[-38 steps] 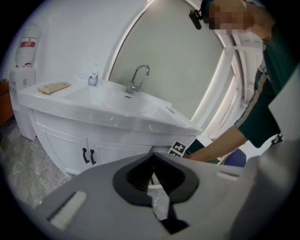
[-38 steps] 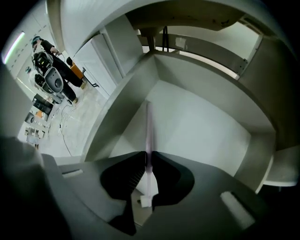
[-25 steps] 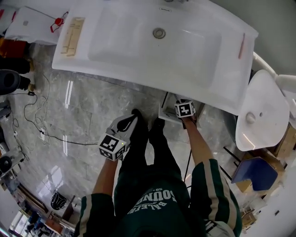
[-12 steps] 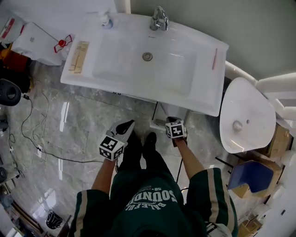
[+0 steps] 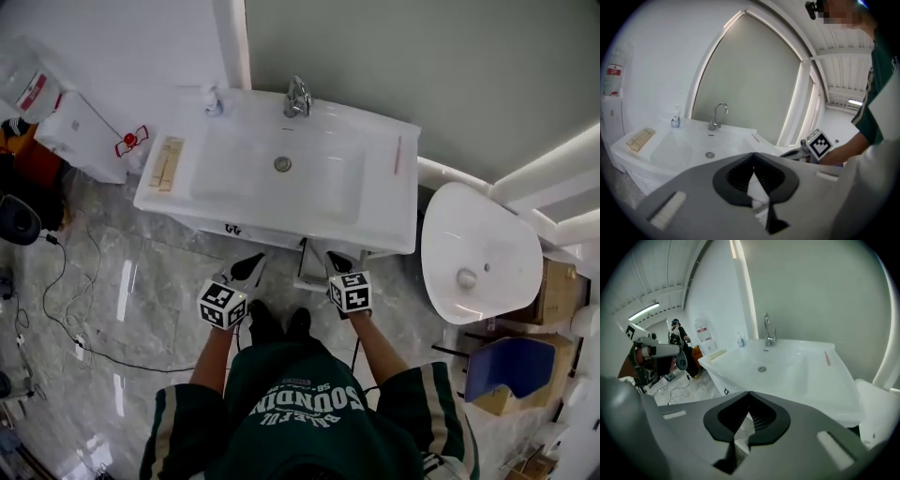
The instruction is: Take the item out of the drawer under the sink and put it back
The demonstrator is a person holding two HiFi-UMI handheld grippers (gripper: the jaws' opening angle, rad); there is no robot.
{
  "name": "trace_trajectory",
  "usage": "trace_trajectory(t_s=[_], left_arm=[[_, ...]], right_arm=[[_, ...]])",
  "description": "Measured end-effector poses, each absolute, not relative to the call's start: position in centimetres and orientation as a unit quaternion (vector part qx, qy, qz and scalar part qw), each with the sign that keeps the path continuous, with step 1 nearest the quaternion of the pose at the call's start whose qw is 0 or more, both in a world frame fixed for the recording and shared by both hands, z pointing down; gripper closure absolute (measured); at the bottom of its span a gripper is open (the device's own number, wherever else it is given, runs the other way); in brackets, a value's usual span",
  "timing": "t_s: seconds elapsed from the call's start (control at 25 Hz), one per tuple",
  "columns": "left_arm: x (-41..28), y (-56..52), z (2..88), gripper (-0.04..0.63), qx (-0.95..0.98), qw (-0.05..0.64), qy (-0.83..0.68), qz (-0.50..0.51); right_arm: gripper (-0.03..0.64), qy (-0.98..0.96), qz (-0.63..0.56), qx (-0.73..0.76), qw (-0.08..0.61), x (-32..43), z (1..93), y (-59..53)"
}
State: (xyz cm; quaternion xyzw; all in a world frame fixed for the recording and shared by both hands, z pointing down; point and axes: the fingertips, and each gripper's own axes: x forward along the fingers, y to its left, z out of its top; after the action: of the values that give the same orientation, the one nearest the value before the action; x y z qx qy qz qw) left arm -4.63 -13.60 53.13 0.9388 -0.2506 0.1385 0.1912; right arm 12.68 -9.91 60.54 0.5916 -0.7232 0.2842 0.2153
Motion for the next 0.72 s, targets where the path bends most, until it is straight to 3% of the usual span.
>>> trace_trajectory(t_s=[0.4,0.72], left_arm=[[-3.8,-17.2,44.7,0.545,0.956,0.112,-0.257,0.090],[-3.8,-18.9,40.4,0.545,0.961,0.081,-0.258,0.060]], right_arm=[[0.615,-0.751,0.141,0.639,0.090,14.6,44.0,-14.0],[0.615,-0.763,0.075,0.641,0.044,13.9,37.4,-14.8]])
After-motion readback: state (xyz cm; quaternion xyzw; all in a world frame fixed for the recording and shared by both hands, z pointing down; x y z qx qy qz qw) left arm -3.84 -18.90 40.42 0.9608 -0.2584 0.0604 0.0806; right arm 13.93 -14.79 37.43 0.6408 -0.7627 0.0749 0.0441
